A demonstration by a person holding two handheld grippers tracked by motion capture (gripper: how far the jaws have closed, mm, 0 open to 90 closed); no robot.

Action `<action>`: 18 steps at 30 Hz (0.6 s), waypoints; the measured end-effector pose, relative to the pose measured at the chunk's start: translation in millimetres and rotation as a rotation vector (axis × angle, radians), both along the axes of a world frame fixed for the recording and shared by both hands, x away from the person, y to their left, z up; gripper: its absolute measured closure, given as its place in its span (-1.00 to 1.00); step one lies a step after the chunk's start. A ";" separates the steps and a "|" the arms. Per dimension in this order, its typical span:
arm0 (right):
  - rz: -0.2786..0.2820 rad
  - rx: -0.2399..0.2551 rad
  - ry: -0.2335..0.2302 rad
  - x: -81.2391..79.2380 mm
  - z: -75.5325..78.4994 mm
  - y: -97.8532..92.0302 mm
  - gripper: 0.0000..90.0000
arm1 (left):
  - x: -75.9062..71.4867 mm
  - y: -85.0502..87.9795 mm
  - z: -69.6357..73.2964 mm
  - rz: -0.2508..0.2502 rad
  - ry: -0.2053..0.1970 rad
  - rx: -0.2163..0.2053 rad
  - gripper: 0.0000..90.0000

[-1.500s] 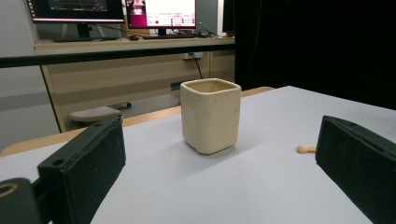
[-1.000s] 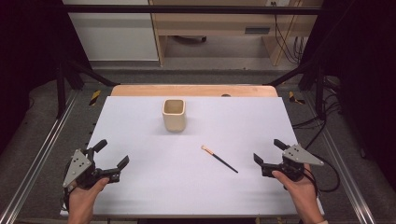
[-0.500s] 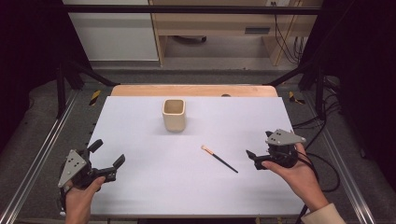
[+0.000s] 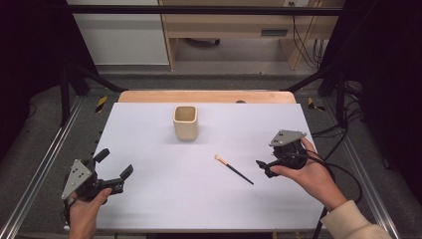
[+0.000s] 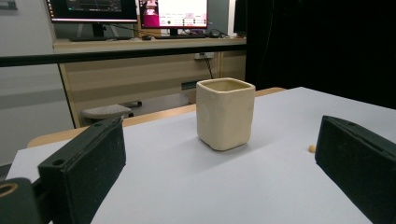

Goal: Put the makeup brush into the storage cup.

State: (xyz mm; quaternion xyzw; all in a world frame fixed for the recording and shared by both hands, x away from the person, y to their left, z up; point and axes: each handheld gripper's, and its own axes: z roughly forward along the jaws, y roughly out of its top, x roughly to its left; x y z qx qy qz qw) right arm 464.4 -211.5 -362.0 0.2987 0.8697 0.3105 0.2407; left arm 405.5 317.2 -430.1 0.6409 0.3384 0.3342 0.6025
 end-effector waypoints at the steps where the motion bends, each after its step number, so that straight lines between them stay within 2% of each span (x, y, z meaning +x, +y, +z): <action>1: 0.009 -0.003 0.001 3.0 3.2 2.2 -0.84 | 0.0 -0.2 0.1 -0.002 -0.001 0.001 -0.97; 10: 0.006 -0.019 0.029 15.5 6.0 11.0 -0.84 | -0.5 -0.4 0.2 0.001 0.000 0.003 -0.97; 14: 0.030 -0.045 0.046 20.8 7.6 23.6 -0.84 | -0.3 -0.4 0.1 0.000 0.000 0.003 -0.97; 18: 0.054 -0.067 0.041 22.2 8.7 35.0 -0.82 | -0.4 -0.3 0.2 0.000 -0.001 0.002 -0.97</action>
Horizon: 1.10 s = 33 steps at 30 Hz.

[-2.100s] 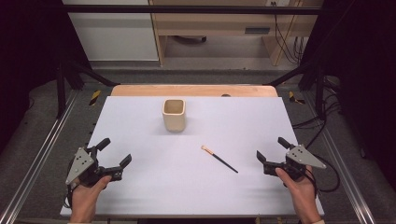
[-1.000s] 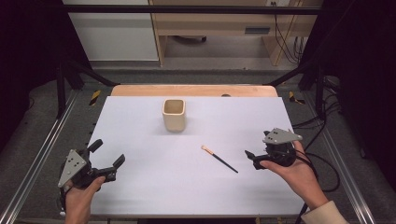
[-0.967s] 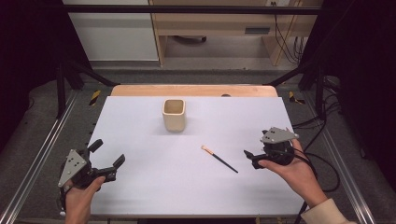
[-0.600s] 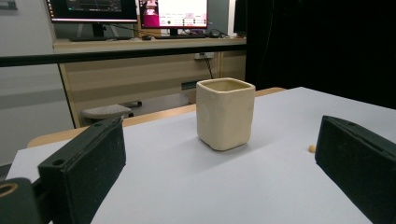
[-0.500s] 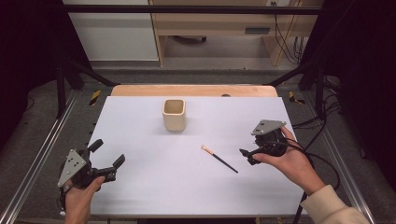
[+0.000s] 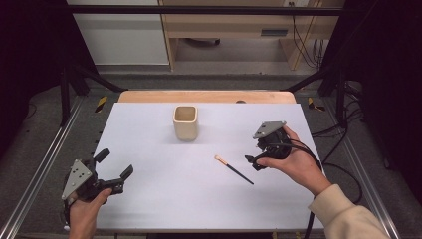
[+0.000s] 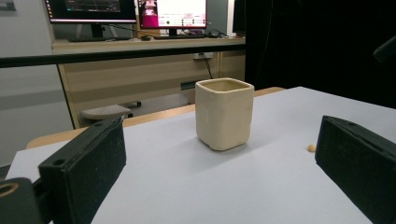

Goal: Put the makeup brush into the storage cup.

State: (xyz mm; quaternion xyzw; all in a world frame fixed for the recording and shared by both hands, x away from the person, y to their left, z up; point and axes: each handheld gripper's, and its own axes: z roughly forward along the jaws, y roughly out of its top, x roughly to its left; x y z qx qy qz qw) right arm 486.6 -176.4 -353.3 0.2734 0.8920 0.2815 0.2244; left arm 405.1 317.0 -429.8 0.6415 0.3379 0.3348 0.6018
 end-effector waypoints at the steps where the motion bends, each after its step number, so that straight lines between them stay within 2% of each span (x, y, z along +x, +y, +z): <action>1: 0.005 0.002 0.005 0.5 -0.2 2.6 -0.82 | 0.0 0.2 0.0 0.000 0.001 -0.001 -0.97; 8: -0.013 -0.030 0.034 5.8 -6.2 12.7 -0.79 | 0.1 1.1 0.1 0.001 0.000 -0.002 -0.98; 13: -0.015 -0.035 0.047 9.5 -11.2 18.9 -0.77 | 0.0 1.2 0.1 0.001 0.001 -0.003 -0.98; 16: -0.014 -0.039 0.025 11.4 -12.9 22.9 -0.68 | 0.0 0.7 0.2 -0.001 0.002 -0.004 -0.98; 20: -0.014 -0.034 0.027 13.1 -15.1 27.2 -0.69 | 0.2 0.3 0.1 -0.003 0.002 -0.003 -0.98; 27: -0.006 -0.048 0.072 16.7 -20.8 33.2 -0.71 | 0.2 1.0 0.2 -0.001 0.002 -0.007 -0.98; 33: -0.005 -0.060 0.084 18.6 -26.0 38.4 -0.73 | 0.2 1.3 0.3 -0.002 0.000 -0.005 -0.98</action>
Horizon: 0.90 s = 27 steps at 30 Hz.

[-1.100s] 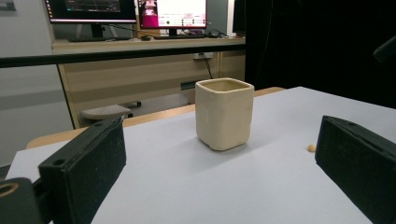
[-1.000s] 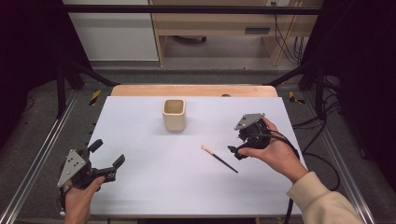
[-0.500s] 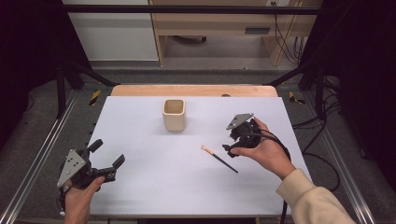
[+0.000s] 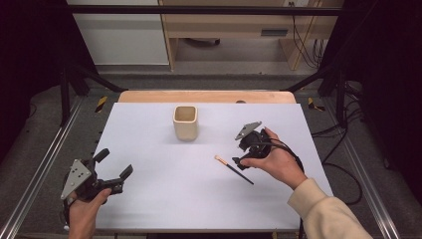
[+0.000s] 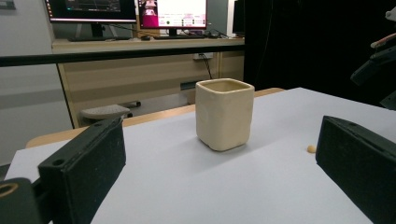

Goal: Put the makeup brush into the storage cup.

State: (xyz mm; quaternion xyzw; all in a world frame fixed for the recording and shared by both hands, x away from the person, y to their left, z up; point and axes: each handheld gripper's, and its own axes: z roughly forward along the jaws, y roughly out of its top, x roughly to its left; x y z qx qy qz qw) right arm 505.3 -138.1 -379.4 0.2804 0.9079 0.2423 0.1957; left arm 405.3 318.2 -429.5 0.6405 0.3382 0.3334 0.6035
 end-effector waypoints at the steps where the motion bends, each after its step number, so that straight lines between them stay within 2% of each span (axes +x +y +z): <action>1: -0.004 0.003 0.005 0.1 -0.8 0.8 -0.73 | -0.1 0.0 0.0 0.001 0.001 -0.002 -0.98; 8: 0.030 0.010 0.012 -1.5 -10.5 5.3 -0.66 | 0.5 -1.0 -0.5 -0.003 0.004 0.005 -0.98; 12: 0.018 0.005 0.030 -1.8 -15.9 8.6 -0.69 | 0.1 -1.2 -0.3 -0.004 0.002 0.005 -0.98; 15: 0.029 -0.005 0.032 -0.7 -18.0 10.1 -0.69 | 0.2 -1.1 -0.4 -0.003 0.003 0.005 -0.98; 27: 0.024 0.000 0.061 0.9 -26.6 18.6 -0.68 | 0.4 -1.7 -0.5 -0.007 0.004 0.010 -0.98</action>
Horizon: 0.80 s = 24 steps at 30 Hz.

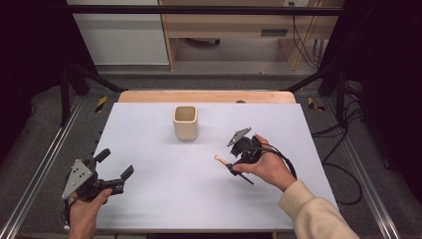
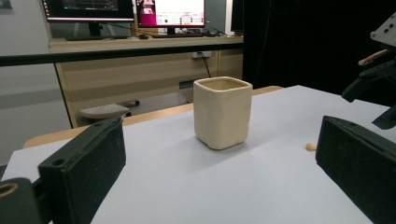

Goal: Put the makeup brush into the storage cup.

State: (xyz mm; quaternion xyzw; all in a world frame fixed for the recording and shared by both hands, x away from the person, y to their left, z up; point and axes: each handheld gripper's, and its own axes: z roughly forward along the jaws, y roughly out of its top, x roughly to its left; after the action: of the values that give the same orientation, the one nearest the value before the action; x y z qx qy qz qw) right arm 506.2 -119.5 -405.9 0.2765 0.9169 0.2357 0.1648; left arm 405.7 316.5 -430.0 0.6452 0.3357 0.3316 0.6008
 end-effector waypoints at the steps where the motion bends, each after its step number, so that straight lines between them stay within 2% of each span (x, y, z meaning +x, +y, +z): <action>1: 0.001 0.004 0.002 0.2 -1.0 0.0 -0.67 | 0.0 0.0 0.0 0.000 0.000 0.000 -0.98; 9: 0.003 0.002 0.017 -0.6 -11.1 3.3 -0.64 | 0.1 -0.3 -0.2 -0.001 0.001 0.002 -0.98; 24: -0.003 0.013 0.038 1.5 -17.2 8.2 -0.51 | 0.4 -0.9 -0.5 -0.003 0.003 0.008 -0.97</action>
State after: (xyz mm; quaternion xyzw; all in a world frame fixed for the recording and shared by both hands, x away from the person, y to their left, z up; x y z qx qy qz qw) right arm 507.7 -111.3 -423.1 0.2833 0.9180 0.2361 0.1458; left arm 406.1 315.6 -430.5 0.6489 0.3342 0.3309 0.5981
